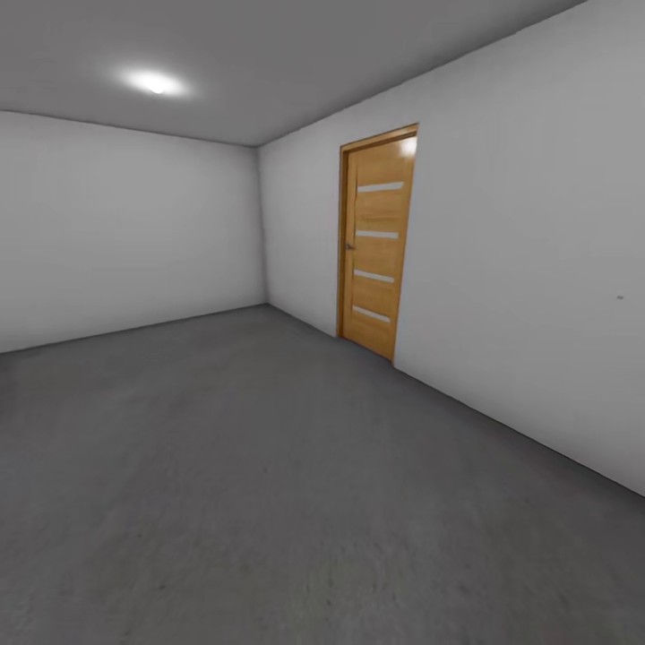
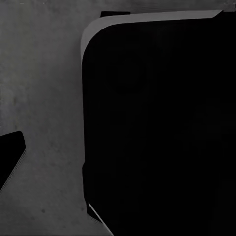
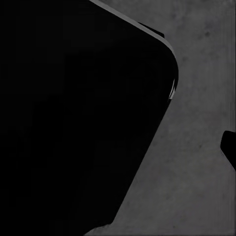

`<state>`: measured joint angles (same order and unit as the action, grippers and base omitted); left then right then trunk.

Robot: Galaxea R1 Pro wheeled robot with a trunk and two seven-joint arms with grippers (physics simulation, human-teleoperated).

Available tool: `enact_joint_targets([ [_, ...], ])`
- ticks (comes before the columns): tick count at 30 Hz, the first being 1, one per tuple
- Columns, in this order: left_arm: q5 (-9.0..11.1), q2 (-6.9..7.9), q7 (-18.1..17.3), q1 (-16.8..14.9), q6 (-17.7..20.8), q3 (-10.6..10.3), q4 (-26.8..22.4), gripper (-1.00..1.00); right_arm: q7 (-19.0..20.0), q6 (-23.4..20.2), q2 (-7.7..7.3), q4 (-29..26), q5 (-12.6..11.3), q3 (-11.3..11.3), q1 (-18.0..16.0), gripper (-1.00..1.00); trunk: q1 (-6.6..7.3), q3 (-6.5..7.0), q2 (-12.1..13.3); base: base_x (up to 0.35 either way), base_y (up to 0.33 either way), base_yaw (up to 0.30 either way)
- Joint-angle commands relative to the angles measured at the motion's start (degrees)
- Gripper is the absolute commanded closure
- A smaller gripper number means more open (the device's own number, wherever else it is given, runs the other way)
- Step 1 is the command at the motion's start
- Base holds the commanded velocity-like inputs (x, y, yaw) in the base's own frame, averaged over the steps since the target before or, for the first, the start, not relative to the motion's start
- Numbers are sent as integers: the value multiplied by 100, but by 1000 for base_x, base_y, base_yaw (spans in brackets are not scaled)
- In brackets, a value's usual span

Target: Move the two storage containers from the living room to the garage. In the garage, place one container on the floor and stack the other container on top of it (either order is fine).

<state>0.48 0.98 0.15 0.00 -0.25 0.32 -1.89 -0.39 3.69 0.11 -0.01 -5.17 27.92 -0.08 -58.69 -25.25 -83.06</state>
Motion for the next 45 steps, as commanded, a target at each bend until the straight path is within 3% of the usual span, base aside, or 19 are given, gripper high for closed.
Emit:
enact_joint_targets([
  [1,5,0,2,0,-2,2,-5,-100,-4,17,0,1,-46,47,-1,-100,-3,-5,-2,322,0,0],
  [45,-4,-10,-5,0,-2,3,-10,-100,41,82,-2,1,0,54,-1,-100,-3,-5,-2,322,0,0],
])
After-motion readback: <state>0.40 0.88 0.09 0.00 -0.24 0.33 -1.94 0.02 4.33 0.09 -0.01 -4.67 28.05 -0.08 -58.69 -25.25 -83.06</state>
